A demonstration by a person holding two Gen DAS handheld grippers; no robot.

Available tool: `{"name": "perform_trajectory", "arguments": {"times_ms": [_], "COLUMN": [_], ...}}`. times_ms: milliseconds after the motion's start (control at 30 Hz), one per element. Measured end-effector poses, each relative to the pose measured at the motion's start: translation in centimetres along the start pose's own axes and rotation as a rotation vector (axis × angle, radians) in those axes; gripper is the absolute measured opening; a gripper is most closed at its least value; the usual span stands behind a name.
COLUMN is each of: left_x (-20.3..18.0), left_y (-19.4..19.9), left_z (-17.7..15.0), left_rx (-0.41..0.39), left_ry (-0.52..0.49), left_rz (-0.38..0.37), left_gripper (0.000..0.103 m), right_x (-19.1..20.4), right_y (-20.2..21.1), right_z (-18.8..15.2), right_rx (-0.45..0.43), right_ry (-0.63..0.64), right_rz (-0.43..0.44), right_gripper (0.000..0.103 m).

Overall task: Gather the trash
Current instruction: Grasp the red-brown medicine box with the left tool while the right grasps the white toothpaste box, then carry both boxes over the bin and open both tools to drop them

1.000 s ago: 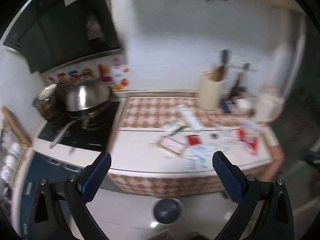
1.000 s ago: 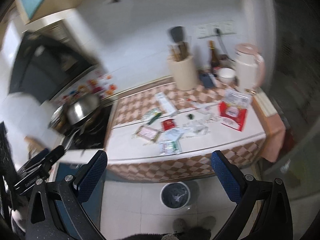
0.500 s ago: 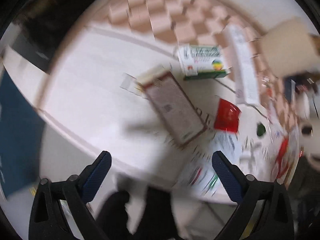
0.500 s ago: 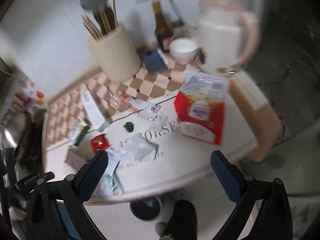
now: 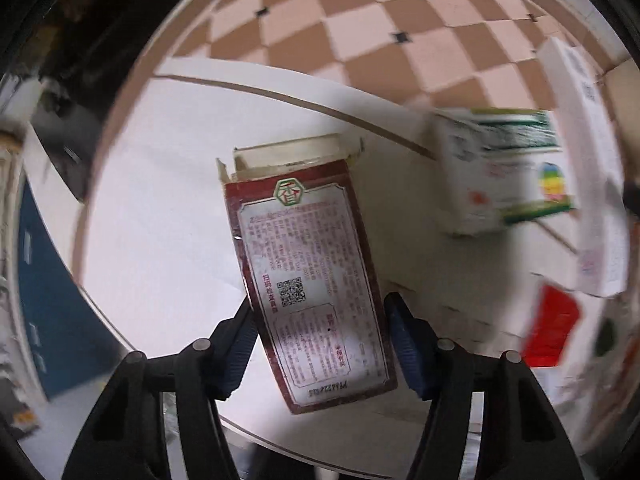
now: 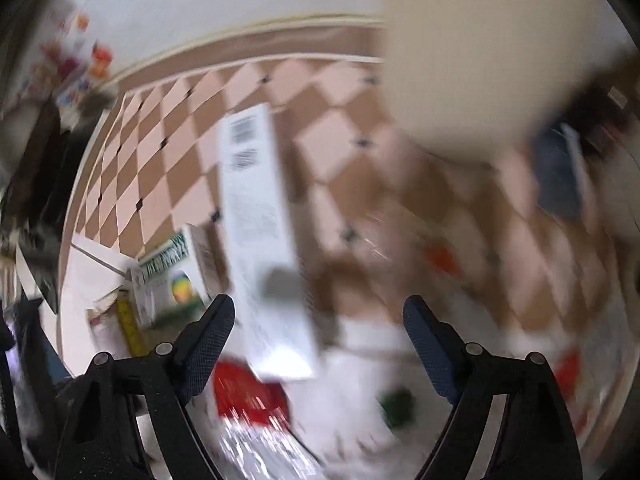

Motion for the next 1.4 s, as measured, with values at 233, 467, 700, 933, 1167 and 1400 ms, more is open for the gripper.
{"name": "perform_trajectory", "arguments": {"times_ms": [233, 467, 700, 933, 1167, 1400], "left_x": [0.8, -1.4, 1.3, 8.8, 10.6, 6.9], "left_y": [-0.1, 5.7, 13.1, 9.2, -3.8, -24.6], "left_z": [-1.5, -5.0, -12.8, -20.4, -25.8, -27.3], "left_rx": [0.001, -0.173, -0.376, -0.342, -0.077, 0.149], "left_ry": [0.020, -0.088, -0.230, -0.341, -0.400, -0.381], "left_rz": [-0.091, -0.014, -0.093, -0.190, -0.160, -0.162], "left_gripper": [0.056, 0.055, 0.055, 0.056, 0.056, 0.056], "right_x": [4.7, 4.3, 3.5, 3.9, 7.1, 6.9], "right_y": [-6.3, -3.1, 7.4, 12.9, 6.9, -14.2], "right_z": [2.7, 0.9, -6.9, -26.2, -44.7, -55.4], "right_rx": [0.062, -0.031, -0.199, -0.194, 0.001, 0.295], "right_ry": [0.121, 0.089, -0.037, -0.208, -0.284, -0.346], "right_rz": [-0.077, -0.061, 0.002, 0.060, 0.113, 0.167], "right_gripper": [0.049, 0.048, 0.048, 0.048, 0.048, 0.048]}}
Point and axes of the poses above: each gripper's, at about its wrist camera, not at the fingertips, and y roughly against the way its jaws point, x to its left, z to its top, the point moved 2 cm from there along -y, roughly the way its jaws point, and after that the axes turned 1 degree about z, right-handed, at the moved point
